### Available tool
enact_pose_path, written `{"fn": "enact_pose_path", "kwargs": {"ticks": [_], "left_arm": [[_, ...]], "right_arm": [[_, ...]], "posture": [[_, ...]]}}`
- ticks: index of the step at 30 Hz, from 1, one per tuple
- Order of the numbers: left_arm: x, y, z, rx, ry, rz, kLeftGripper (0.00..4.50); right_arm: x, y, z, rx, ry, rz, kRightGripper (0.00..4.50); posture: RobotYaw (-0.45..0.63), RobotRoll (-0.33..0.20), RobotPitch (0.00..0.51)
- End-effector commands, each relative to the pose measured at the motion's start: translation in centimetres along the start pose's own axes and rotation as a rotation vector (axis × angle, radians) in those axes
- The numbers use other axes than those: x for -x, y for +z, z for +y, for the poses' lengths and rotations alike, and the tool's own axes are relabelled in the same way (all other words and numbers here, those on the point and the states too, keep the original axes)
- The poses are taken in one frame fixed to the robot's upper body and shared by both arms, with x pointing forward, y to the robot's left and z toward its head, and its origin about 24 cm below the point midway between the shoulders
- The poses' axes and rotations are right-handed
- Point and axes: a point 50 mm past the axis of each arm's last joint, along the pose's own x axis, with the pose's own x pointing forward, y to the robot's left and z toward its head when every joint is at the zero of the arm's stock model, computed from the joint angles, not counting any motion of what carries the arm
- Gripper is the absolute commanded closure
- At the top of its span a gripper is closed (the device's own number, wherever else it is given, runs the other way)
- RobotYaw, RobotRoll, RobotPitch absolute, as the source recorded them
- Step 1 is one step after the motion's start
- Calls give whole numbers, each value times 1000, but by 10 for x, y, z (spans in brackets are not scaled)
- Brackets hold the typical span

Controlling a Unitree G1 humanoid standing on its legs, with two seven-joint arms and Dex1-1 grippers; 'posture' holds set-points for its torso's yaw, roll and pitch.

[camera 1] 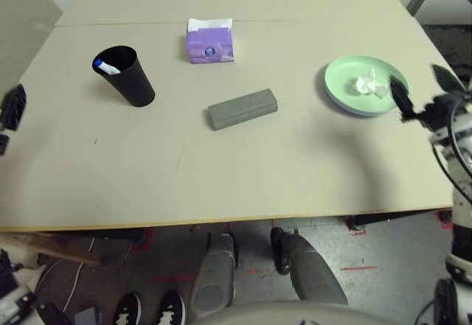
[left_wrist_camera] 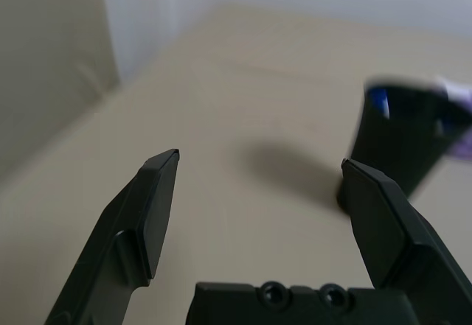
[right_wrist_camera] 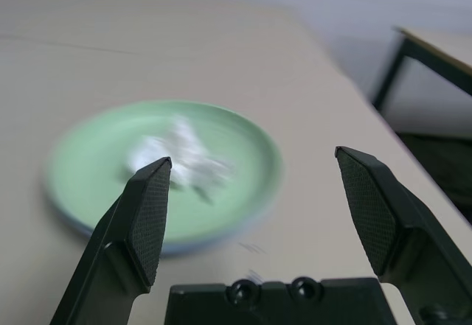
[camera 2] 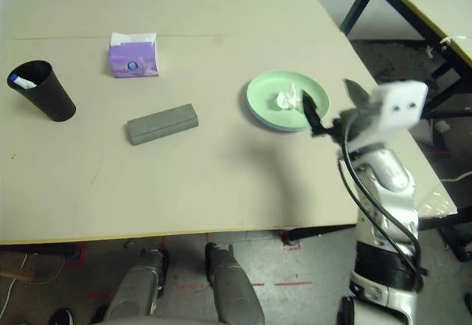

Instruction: Organize and tidy the items on the table.

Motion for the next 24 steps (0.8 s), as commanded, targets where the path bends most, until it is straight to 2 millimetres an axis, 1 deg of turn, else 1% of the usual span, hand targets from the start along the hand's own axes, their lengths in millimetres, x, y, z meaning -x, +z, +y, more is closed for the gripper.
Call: {"fn": "enact_pose_path", "kwargs": {"ticks": [1,4,8,11,13,17,21,24], "left_arm": [[-2,-6,-18,-25,-68,16,22],[-5,-6,-27,-16,-82,14,22],[-5,-3,-28,-17,-85,12,22],[-5,1,-23,-22,-79,12,22],[-3,4,-23,-29,-75,13,22],[0,13,-20,-58,-65,15,22],[2,18,-17,-65,-63,17,22],[3,16,-19,-64,-66,22,22]], "right_arm": [[6,-12,1,-4,-17,20,0],[7,-22,5,-1,-6,39,0],[6,-27,16,-10,37,30,0],[5,-25,24,-31,53,12,0],[4,-23,27,-42,67,-1,0],[3,-18,33,-60,72,-19,0],[5,-21,34,-64,77,-14,0],[7,-20,33,-63,63,-16,0]], "posture": [[-51,0,273],[-47,0,272],[-37,0,276],[-29,0,277],[-27,0,278],[2,0,293],[2,0,296],[-4,0,290]]}}
